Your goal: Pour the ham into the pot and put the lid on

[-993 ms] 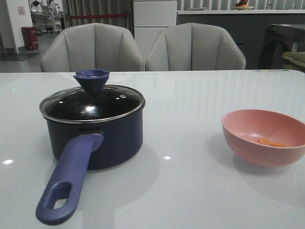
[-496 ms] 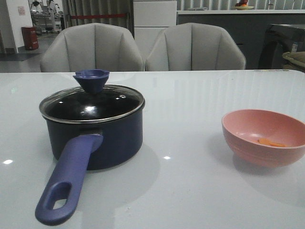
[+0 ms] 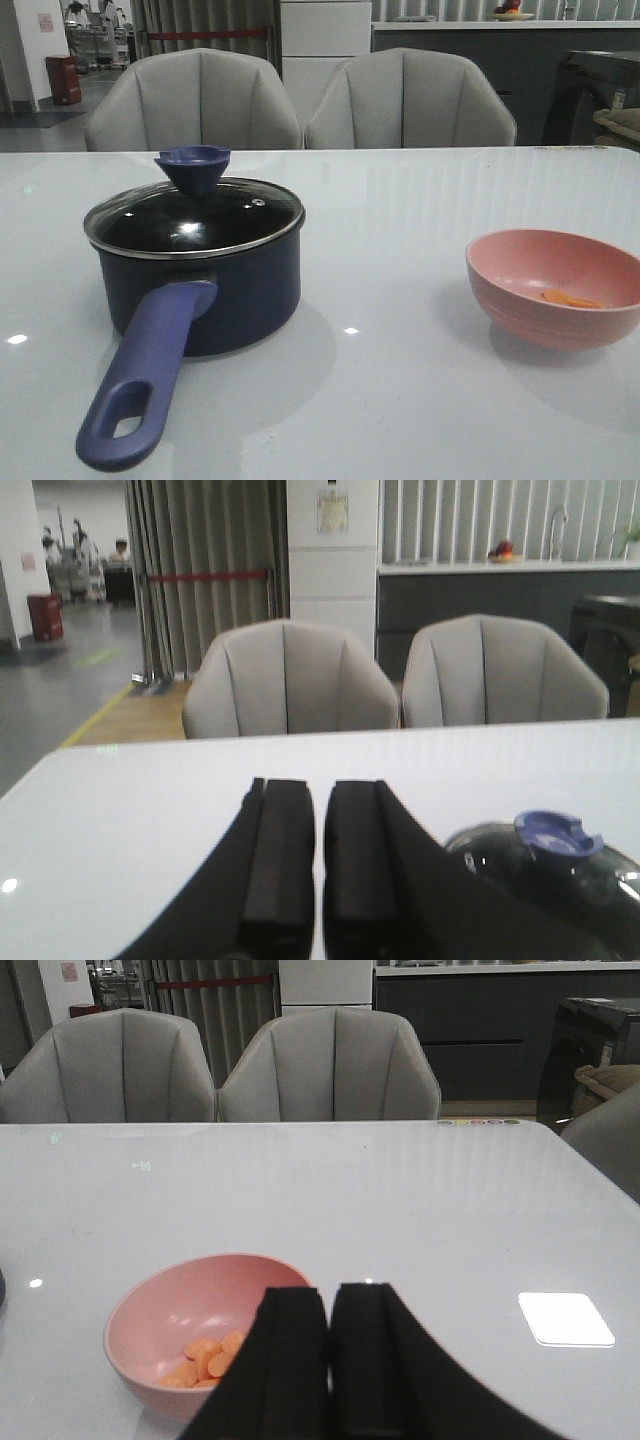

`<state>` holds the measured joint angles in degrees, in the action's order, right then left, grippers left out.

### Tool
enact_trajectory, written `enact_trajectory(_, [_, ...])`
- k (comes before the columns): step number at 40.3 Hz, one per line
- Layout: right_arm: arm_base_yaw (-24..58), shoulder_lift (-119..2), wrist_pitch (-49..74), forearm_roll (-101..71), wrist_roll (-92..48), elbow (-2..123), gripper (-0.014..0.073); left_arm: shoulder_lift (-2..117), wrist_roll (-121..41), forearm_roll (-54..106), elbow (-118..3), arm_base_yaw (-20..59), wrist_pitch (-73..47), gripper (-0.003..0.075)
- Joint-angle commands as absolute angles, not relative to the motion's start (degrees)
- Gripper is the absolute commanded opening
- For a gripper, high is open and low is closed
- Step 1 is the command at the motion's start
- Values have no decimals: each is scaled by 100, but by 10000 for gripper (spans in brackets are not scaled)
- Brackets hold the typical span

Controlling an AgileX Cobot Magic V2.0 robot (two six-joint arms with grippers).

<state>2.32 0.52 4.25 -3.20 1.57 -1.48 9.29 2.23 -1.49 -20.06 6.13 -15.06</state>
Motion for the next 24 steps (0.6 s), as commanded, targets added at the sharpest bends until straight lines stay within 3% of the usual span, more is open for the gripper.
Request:
enact_trajectory(1, [197, 167, -82, -264, 129, -211, 158, 1425, 278, 69, -2592, 616, -1936, 133])
enact_trajectory(24, [197, 167, -82, -264, 129, -211, 158, 1933, 278, -36, -2623, 616, -2100, 144])
